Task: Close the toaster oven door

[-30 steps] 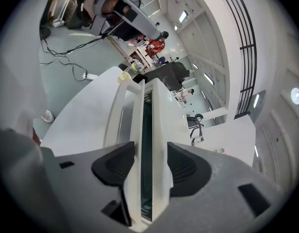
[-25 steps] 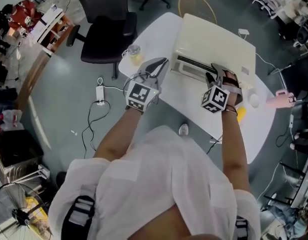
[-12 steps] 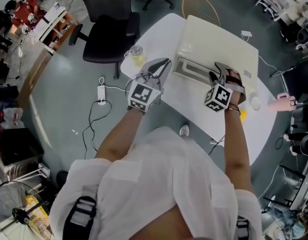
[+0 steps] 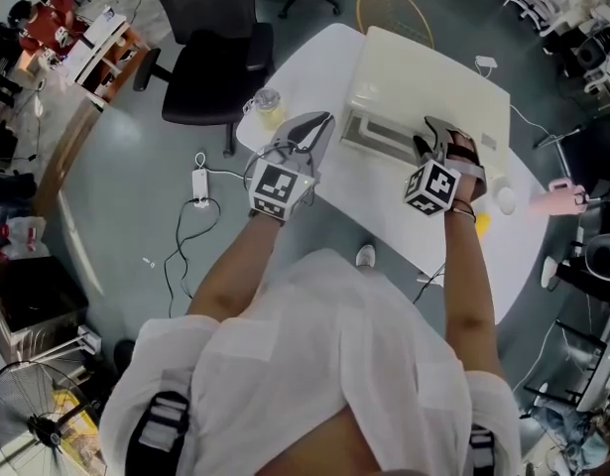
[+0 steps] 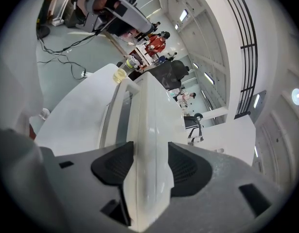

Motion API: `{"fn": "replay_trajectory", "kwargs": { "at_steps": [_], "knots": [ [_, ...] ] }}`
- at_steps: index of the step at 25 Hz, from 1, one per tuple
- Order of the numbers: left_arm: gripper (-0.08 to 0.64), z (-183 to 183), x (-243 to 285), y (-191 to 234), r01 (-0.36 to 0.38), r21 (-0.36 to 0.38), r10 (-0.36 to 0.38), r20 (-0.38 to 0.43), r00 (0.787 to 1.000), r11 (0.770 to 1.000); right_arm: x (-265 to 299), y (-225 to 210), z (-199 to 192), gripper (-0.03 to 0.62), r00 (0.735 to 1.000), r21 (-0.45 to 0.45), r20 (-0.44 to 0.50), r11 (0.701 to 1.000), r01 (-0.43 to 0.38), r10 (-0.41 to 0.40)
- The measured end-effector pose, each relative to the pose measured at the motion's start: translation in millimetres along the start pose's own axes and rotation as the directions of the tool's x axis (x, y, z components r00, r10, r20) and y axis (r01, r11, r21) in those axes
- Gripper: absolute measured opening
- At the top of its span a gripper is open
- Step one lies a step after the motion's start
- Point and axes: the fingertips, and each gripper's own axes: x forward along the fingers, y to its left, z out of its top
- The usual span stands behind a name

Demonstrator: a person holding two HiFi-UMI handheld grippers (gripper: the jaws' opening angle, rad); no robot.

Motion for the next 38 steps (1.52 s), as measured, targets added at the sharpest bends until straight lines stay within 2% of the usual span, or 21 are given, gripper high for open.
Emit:
{"fn": "replay_trajectory", "kwargs": {
  "at_steps": [3,6,8,10,12,14,16,21,22,23,24,27,31,35,38],
  "knots": [
    [0.021,1,-1,3,-0.005,0.002,0.005,-0.002,1.0,1.0,-2,-3,1,0.224,1.0,0.026,0.015,1.0,0.017,-0.017],
    [0.021,2,-3,1,0.002,0.007,-0.002,-0.001,1.0,1.0,-9,-3,-1,0.208,0.998,0.137,0.048,0.99,0.025,-0.032],
    [0.021,4,-6,-1,0.006,0.013,-0.006,0.001,1.0,1.0,-18,-4,-3,0.202,0.996,0.255,0.073,0.967,0.029,-0.049],
    [0.021,8,-7,3,-0.002,0.02,0.002,0.006,1.0,1.0,-27,-9,-6,0.195,0.992,0.404,0.102,0.914,0.03,-0.077],
    [0.021,10,-8,6,-0.013,0.015,0.012,0.008,1.0,1.0,-36,-10,-12,0.195,0.986,0.562,0.129,0.827,0.016,-0.107],
    [0.021,10,-10,6,-0.013,0.012,0.013,0.006,1.0,1.0,-45,-10,-16,0.193,0.973,0.702,0.177,0.712,-0.018,-0.15],
    [0.021,12,-10,7,-0.015,0.028,0.014,0.013,1.0,1.0,-54,-14,-17,0.193,0.951,0.796,0.232,0.602,-0.065,-0.205],
    [0.021,32,-18,5,-0.015,0.012,0.014,0.032,0.999,1.0,-83,-16,-24,0.174,0.894,0.912,0.32,0.358,-0.201,-0.313],
    [0.021,36,-20,4,-0.01,0.015,0.009,0.037,0.999,1.0,-89,-16,-25,0.159,0.884,0.922,0.326,0.318,-0.22,-0.335],
    [0.021,39,-22,3,-0.005,0.021,0.004,0.042,0.999,1.0,-94,-16,-27,0.148,0.876,0.928,0.328,0.292,-0.229,-0.355],
    [0.021,43,-24,3,-0.001,0.027,-0.001,0.046,0.999,1.0,-98,-16,-29,0.136,0.87,0.932,0.325,0.282,-0.228,-0.371],
    [0.021,50,-30,5,-0.003,0.029,0.002,0.056,0.998,1.0,-110,-17,-36,0.088,0.861,0.939,0.302,0.281,-0.196,-0.409],
    [0.021,57,-37,8,-0.021,0.035,0.019,0.063,0.998,0.999,-128,-21,-50,0.012,0.841,0.956,0.277,0.225,-0.191,-0.465],
    [0.021,61,-42,6,-0.028,0.04,0.025,0.071,0.997,0.999,-144,-18,-54,0.005,0.819,0.956,0.289,0.19,-0.222,-0.496],
    [0.021,62,-43,5,-0.027,0.046,0.024,0.07,0.997,0.999,-147,-15,-56,0.005,0.822,0.958,0.281,0.19,-0.213,-0.495]
  ]
}}
